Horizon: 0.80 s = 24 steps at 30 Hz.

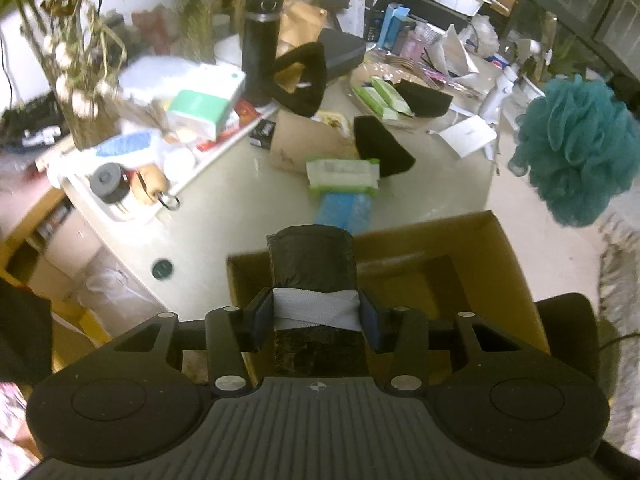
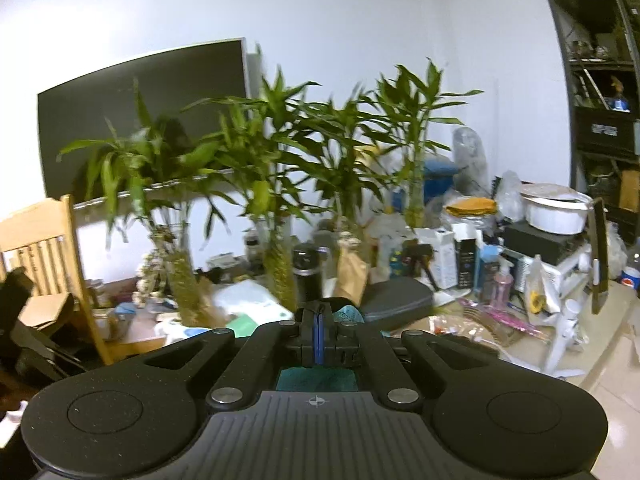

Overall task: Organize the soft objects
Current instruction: 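Carry the black cloth and teal pouf into the box and release both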

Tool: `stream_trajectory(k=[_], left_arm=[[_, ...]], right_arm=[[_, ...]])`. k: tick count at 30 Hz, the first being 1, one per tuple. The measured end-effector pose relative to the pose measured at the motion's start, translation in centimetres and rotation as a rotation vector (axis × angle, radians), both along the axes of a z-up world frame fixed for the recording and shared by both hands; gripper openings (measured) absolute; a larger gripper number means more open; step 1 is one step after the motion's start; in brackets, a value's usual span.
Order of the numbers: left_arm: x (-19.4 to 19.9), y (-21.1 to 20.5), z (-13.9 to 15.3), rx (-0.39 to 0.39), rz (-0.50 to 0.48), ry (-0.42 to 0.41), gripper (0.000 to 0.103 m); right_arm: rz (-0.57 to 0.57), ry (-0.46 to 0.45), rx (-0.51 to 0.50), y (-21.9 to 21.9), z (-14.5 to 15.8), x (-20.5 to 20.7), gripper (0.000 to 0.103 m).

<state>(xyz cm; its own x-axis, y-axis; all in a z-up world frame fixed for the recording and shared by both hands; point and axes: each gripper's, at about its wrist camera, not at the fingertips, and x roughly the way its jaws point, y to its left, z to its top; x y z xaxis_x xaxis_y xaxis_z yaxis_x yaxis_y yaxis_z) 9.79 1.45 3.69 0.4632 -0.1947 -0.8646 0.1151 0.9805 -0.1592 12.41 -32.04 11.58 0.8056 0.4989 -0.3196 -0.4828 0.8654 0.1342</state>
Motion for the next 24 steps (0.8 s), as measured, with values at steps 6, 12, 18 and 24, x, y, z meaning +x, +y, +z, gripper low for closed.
stream_trajectory(k=[6,12,18,24], left_arm=[[-0.3,0.8,-1.5,-0.111,0.026,0.059,0.044],[0.0,1.1,-2.7,-0.185,0.043,0.067,0.045],[0.0,2.4,-3.4,-0.286,0.104,0.052,0.075],[-0.9,2.8,-3.1,-0.223,0.113,0.015,0.077]], right_arm=[[0.065,0.011,0.032,0.7,0.5,-2.6,0.003],[0.110,0.035,0.055,1.9,0.0,-3.9,0.003],[0.163,0.075,0.064,2.8,-0.7,-4.6,0.003],[0.220,0.120,0.076,3.7,-1.6,-5.4,0.003]])
